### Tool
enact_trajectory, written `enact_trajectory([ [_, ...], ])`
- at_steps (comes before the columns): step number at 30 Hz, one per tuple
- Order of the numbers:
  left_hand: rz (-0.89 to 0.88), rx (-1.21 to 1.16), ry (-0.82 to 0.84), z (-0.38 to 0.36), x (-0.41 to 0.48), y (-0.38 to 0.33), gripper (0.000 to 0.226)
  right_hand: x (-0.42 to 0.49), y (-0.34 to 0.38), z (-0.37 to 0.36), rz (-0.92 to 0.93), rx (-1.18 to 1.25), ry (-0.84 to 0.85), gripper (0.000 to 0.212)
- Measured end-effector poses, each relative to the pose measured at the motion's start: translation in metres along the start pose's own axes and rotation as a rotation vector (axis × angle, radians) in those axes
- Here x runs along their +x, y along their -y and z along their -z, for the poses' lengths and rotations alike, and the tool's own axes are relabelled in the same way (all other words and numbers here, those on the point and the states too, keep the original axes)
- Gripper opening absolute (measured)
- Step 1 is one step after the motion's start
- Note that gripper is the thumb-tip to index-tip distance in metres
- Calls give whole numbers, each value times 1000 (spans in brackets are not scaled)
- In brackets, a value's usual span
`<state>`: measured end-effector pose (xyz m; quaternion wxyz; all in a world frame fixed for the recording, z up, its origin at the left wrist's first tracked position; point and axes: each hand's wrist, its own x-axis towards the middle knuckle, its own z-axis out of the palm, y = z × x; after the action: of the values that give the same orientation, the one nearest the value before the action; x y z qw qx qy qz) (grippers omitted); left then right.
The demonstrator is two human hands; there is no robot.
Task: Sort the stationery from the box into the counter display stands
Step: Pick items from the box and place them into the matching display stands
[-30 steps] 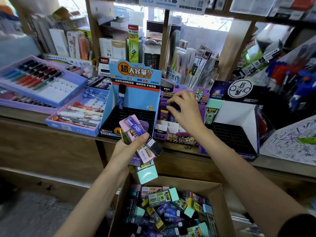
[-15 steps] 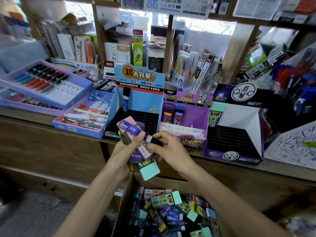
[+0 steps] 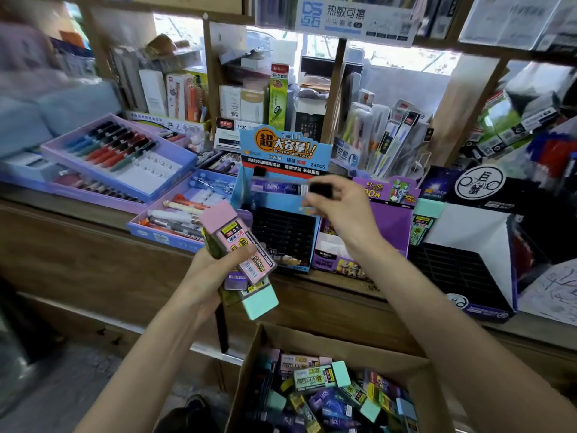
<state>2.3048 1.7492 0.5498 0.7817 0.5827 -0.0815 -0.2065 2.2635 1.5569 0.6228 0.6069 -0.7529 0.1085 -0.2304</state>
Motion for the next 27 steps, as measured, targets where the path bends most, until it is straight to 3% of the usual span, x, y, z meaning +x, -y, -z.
enact_trajectory([
  [4, 27, 1, -10, 22, 6, 0, 10, 46, 10, -6, 56, -400, 12, 24],
  [11, 51, -62, -51, 41, 12, 7, 10, 81, 0, -32, 159, -692, -11, 24],
  [20, 37, -101, -49, 47, 19, 12, 26, 97, -12, -55, 175, -716, 76, 20],
  [24, 46, -101, -51, 49, 21, 14, 17, 99, -16, -58, 121, -642, 58, 26],
  [27, 44, -75, -52, 48, 22, 14, 12, 99, -23, -63, 101, -638, 72, 17],
])
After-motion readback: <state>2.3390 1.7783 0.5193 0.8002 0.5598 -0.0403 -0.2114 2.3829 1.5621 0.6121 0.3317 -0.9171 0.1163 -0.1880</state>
